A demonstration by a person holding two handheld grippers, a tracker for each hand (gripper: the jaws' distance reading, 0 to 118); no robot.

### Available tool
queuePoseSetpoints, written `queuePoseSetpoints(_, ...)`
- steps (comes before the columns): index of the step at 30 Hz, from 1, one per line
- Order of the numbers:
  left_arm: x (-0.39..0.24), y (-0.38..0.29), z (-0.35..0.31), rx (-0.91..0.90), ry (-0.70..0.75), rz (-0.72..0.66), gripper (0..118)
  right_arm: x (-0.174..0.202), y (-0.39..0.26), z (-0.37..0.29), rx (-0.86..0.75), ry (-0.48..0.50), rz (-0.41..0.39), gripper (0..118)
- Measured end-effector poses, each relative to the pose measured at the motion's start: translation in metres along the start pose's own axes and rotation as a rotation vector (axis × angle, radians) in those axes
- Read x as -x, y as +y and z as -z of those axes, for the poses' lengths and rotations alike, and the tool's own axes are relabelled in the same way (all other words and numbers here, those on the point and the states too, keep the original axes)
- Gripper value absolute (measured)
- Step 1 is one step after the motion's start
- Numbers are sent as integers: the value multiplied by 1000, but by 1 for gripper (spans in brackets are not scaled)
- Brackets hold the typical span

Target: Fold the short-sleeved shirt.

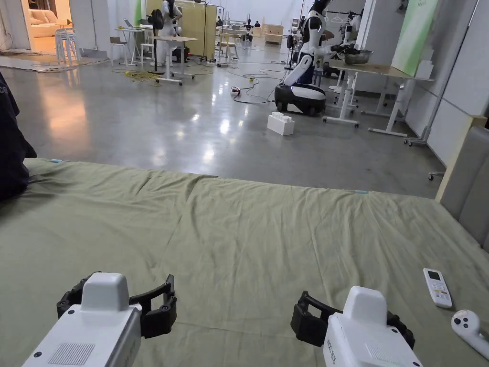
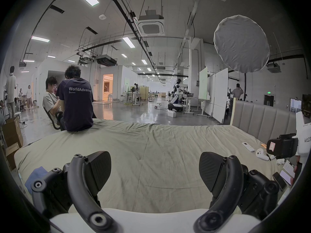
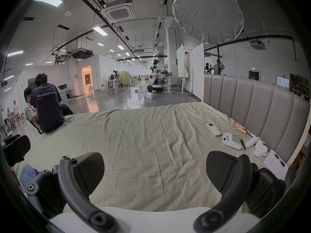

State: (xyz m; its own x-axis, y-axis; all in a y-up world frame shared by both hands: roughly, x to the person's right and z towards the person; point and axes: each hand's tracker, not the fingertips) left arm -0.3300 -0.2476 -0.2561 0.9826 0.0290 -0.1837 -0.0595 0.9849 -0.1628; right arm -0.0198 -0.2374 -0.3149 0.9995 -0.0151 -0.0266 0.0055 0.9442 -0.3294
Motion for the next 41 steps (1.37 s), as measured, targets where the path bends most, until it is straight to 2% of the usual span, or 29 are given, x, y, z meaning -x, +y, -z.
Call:
queuePoseSetpoints(15,10,1,2,1,14,10,106,4,-2,2,4,-8,4,118)
queuePoseSetpoints(23,13,-1,5,7,15,11,106,7,-2,-2,-18,48,0,118)
queuePoseSetpoints(27,14,0,8,-12,16,4,106,9,-1,-8,-120,67,-32,118)
queuePoseSetpoints(29,14,0,9,-16,11,11,106,10,-5,-7,-188,86,-92,118)
queuePoseSetpoints(31,14,1,10,-12,12,17,106,11,-5,-6,-176,111,-110,118)
queuePoseSetpoints(35,13,1,10,-27,26,34,106,14,-4,-3,-190,34,-77,118)
queuePoseSetpoints(41,13,-1,13,-37,28,27,106,16,-5,3,-203,-3,-128,118)
